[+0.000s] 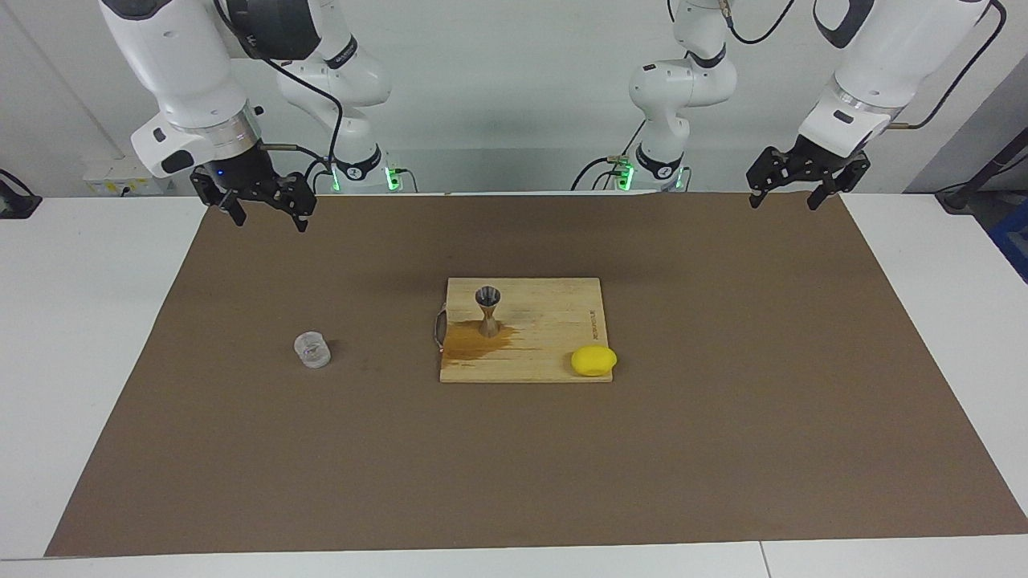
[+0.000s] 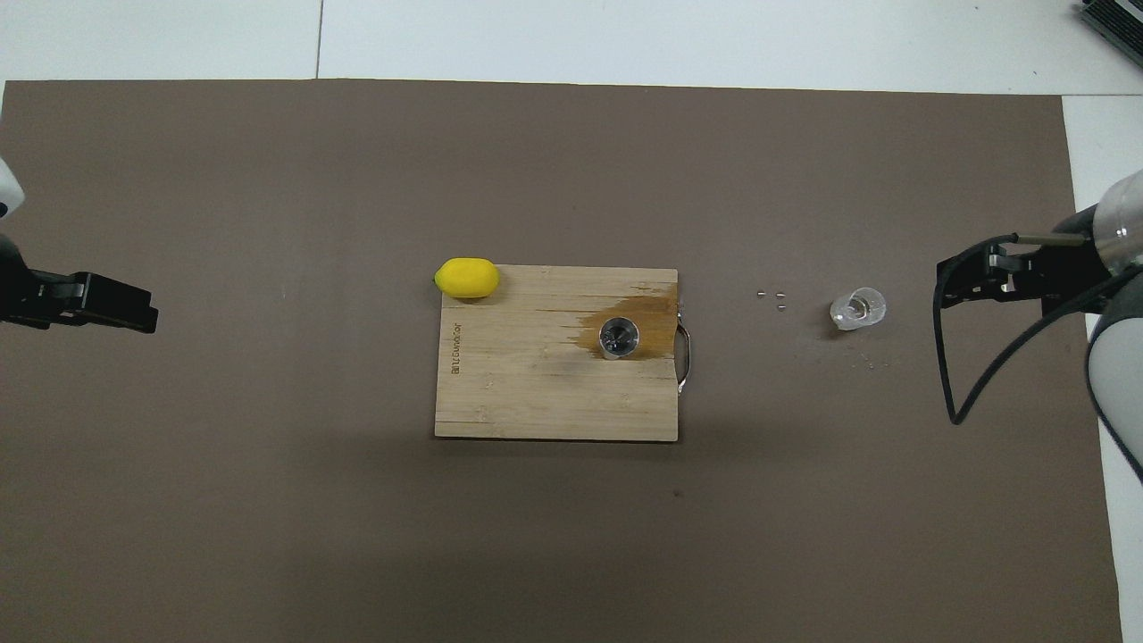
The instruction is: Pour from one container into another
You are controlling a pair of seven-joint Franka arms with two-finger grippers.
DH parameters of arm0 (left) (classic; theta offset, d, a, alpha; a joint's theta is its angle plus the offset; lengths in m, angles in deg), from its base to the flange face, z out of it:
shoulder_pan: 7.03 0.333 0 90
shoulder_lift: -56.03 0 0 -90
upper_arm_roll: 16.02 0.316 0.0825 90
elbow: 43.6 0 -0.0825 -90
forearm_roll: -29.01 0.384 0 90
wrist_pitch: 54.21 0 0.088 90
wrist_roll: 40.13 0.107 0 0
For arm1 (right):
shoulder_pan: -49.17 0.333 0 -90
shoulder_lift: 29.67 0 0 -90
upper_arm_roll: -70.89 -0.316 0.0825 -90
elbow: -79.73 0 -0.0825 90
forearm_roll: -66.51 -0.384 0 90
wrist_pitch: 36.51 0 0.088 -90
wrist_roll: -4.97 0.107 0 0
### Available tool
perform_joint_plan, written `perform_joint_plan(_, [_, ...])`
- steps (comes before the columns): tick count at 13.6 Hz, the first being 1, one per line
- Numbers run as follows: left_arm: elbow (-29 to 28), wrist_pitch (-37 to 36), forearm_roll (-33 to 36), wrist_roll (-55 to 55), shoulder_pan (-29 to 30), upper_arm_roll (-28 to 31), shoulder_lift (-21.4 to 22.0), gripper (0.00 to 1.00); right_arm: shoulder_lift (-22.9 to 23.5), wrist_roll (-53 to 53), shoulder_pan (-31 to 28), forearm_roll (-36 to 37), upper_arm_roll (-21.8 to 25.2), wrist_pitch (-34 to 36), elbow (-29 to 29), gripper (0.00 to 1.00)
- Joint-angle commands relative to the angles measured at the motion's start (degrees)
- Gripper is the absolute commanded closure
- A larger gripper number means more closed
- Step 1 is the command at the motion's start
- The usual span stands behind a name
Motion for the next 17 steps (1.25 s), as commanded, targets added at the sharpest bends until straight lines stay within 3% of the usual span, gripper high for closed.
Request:
perform_joint_plan(1, [-0.4,-0.6,0.8,-0.6,0.8,-0.8,0.8,0.00,0.1,-0.8,0.1,0.6,-0.1,0.7,0.7,0.00])
perform_joint_plan(17, [-0.4,-0.6,0.8,-0.6,0.8,-0.8,0.8,0.00,-1.1,-0.7,0.1,0.1,-0.7,0.7,0.4,0.00])
